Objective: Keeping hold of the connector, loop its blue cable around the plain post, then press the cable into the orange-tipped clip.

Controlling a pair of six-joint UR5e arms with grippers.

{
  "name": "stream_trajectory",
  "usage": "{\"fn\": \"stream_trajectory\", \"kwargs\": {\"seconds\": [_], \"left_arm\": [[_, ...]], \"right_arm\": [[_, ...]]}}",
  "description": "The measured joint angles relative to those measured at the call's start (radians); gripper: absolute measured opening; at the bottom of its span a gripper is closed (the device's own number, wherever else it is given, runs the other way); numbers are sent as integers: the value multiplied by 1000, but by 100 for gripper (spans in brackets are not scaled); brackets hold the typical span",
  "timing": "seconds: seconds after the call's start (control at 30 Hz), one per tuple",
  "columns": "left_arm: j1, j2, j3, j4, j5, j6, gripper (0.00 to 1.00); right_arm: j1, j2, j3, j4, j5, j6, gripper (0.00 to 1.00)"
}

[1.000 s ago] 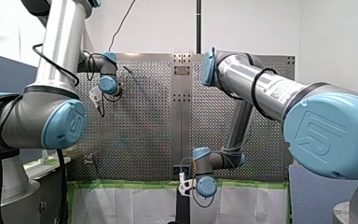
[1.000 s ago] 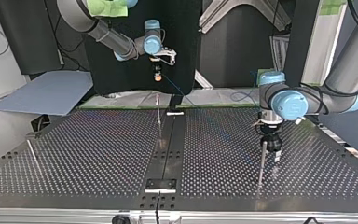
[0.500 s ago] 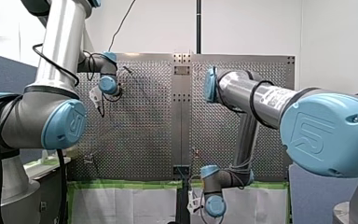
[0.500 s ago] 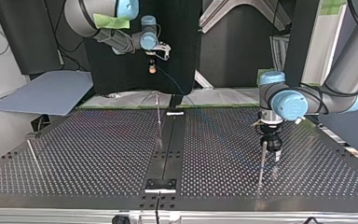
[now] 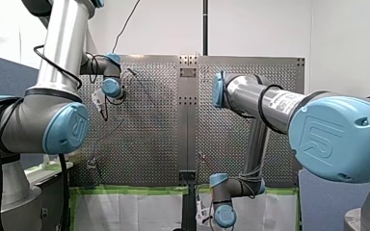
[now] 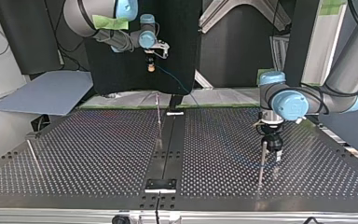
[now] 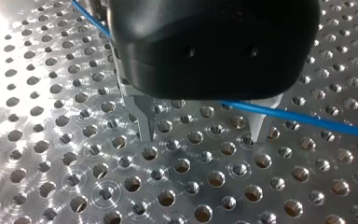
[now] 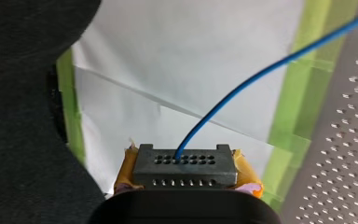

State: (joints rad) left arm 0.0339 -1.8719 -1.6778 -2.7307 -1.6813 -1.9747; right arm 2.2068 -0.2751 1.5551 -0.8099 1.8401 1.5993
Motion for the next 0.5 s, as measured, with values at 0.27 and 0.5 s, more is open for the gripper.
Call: {"fn": "stream_trajectory", "kwargs": {"seconds": [0.27, 0.5], "left_arm": [[3, 0, 0, -4, 0, -8, 99], [3, 0, 0, -20, 0, -12, 99]], "right_arm": [[-1, -74, 75, -72, -3, 0, 0], [10, -137, 138, -135, 0, -1, 0]]}}
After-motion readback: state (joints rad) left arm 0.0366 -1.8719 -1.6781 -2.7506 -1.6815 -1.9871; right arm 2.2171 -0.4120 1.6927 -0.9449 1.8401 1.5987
